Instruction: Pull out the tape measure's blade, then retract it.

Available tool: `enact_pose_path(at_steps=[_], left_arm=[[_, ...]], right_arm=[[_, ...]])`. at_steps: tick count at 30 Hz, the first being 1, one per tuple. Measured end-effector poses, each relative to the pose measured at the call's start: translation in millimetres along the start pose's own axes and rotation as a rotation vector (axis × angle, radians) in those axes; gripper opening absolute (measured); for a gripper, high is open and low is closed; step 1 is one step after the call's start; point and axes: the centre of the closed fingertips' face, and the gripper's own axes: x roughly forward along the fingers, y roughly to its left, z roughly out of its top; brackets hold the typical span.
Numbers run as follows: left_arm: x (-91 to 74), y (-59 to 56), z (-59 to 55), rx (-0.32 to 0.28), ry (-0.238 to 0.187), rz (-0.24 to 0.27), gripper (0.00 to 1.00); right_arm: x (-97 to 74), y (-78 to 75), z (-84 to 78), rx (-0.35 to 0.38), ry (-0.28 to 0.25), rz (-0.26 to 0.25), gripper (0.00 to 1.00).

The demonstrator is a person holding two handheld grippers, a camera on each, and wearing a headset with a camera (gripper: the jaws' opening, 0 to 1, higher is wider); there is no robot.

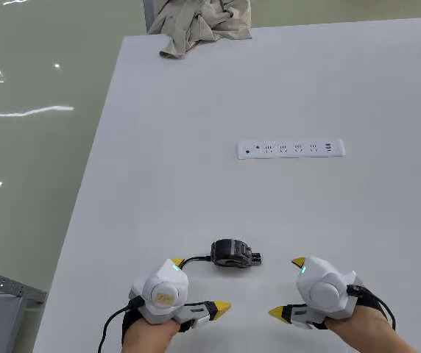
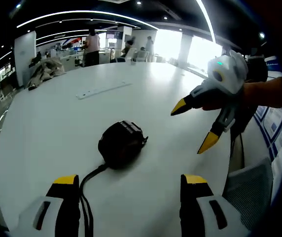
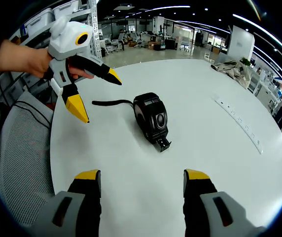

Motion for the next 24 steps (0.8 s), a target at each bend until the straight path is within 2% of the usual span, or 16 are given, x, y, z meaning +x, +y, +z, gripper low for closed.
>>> enact_pose_path(at_steps=[11, 18, 24], left_arm=[[15.2, 4.5, 8.9, 0.136, 0.026, -0.043, 0.78], [21.8, 10.3, 16.5, 0.2, 0.037, -0.055, 0.76], [27.2, 9.6, 19.7, 0.253, 0.049, -0.071, 0.73]], right_arm=[[15.6, -7.6, 0.1, -0.072, 0.021, 0.029, 0.68], [25.4, -13.0, 3.4, -0.104, 0.024, 0.048, 0.66], [31.3, -15.5, 2.9, -0.129, 0.029, 0.066, 0.64]])
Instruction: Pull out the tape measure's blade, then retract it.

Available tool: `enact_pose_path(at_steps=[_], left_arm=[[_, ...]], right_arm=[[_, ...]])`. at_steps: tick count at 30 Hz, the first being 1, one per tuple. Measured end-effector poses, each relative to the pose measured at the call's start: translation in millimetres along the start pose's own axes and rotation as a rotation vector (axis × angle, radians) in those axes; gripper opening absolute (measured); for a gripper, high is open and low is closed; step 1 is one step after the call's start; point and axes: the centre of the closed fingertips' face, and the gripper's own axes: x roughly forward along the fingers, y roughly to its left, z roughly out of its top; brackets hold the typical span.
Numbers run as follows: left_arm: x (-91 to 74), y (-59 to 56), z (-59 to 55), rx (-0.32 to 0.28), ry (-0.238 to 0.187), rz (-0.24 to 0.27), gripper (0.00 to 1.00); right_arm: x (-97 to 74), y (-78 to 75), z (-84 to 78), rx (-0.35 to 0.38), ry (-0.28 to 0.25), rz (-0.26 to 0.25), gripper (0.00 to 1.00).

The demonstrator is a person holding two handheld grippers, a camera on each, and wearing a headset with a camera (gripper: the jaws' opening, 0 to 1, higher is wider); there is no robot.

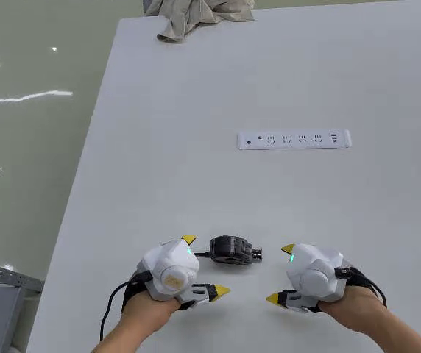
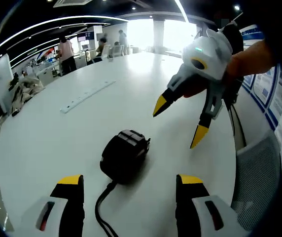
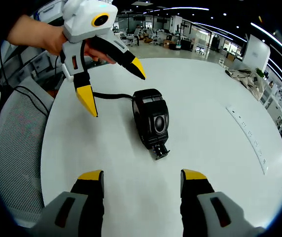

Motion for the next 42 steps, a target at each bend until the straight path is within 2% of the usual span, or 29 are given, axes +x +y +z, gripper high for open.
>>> enact_pose_path(at_steps=[6, 17, 31, 42], left_arm=[[6.7, -1.5, 4.7, 0.053, 0.013, -0.022, 0.71], [21.6, 0.5, 9.5, 0.193, 0.059, -0.068, 0.69], [36.4, 0.2, 7.2, 0.288, 0.096, -0.127, 0.65], [47.3, -2.4, 14.6, 0.345, 0.103, -0.178, 0.62]], right_arm=[[5.1, -4.8, -1.4, -0.023, -0.002, 0.011, 0.61], [14.9, -11.6, 2.0, -0.07, -0.012, 0.039, 0.55], [31.8, -15.8, 4.6, -0.105, -0.012, 0.071, 0.51], [39.6, -19.8, 5.3, -0.125, -0.013, 0.093, 0.48]])
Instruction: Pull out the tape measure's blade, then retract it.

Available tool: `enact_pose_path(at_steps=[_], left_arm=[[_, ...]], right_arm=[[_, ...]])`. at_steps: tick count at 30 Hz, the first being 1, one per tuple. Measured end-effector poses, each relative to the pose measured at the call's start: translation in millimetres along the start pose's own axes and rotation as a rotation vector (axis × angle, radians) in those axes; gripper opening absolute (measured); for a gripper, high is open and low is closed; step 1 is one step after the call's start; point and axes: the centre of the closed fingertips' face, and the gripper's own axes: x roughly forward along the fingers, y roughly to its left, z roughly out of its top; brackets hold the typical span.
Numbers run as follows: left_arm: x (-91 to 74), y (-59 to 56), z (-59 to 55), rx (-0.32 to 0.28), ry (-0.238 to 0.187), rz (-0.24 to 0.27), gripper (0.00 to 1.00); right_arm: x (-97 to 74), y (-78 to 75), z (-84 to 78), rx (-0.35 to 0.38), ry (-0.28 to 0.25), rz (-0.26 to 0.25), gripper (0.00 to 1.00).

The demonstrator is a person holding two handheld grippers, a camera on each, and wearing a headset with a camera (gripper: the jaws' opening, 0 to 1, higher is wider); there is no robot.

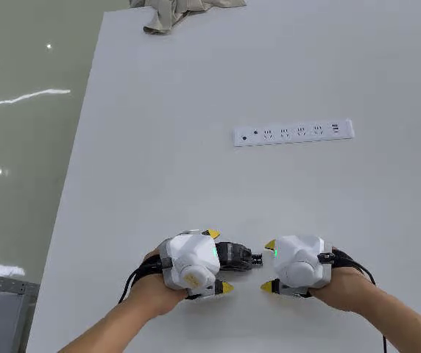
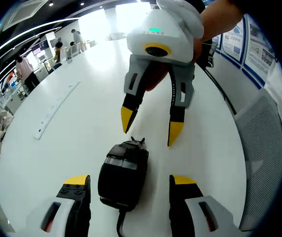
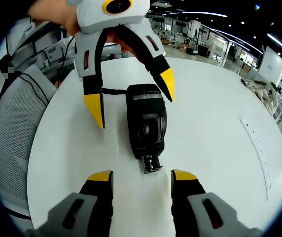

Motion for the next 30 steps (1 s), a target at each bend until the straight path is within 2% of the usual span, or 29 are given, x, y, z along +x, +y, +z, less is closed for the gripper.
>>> enact_pose_path(at_steps=[11, 22, 30], left_arm=[[7.5, 2.5, 1.3, 0.038, 0.01, -0.025, 0.57], [11.1, 2.0, 5.3, 0.088, 0.012, -0.051, 0.48], [16.4, 1.8, 3.8, 0.109, 0.027, -0.067, 0.47]], right_arm=[[5.7, -3.6, 1.5, -0.003, -0.012, 0.012, 0.44], [9.8, -4.8, -0.2, -0.018, -0.015, 0.027, 0.39], [13.6, -5.9, -2.8, -0.022, -0.019, 0.037, 0.37]])
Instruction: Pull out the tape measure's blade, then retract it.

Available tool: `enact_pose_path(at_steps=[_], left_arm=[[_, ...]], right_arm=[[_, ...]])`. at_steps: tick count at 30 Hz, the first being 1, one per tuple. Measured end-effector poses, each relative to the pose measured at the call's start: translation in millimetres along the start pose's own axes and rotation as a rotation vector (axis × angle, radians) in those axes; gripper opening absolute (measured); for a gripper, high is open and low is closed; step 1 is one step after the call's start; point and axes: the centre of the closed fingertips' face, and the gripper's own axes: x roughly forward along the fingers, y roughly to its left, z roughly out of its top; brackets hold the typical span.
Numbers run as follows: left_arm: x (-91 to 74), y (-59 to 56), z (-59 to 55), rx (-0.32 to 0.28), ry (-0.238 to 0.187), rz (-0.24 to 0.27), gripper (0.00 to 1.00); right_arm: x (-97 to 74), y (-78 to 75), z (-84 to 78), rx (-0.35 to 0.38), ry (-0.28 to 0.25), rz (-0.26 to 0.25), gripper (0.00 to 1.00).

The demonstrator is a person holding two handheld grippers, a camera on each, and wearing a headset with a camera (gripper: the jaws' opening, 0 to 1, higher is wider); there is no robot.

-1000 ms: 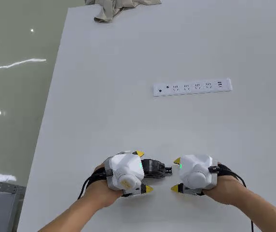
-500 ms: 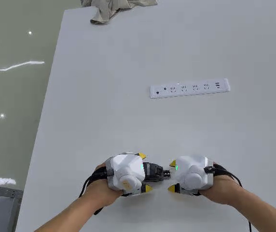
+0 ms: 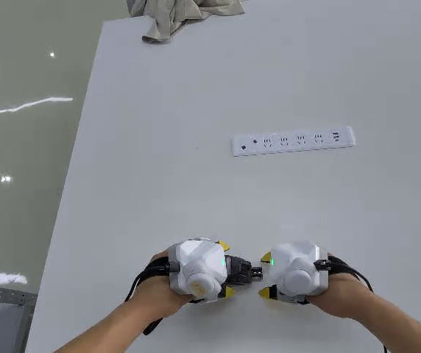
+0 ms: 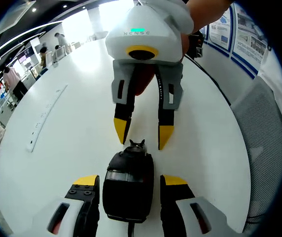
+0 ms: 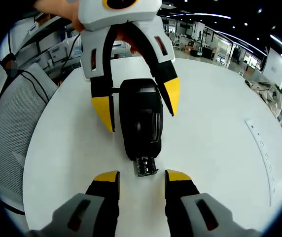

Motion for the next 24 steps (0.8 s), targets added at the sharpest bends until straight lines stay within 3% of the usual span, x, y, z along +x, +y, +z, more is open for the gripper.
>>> enact_pose_path(at_steps=[24], left_arm=[[3.8, 1.2, -0.5, 0.051, 0.023, -0.018, 0.37]], right_arm=[[5.8, 0.2, 3.3, -0.015, -0.032, 0.052, 0.24]])
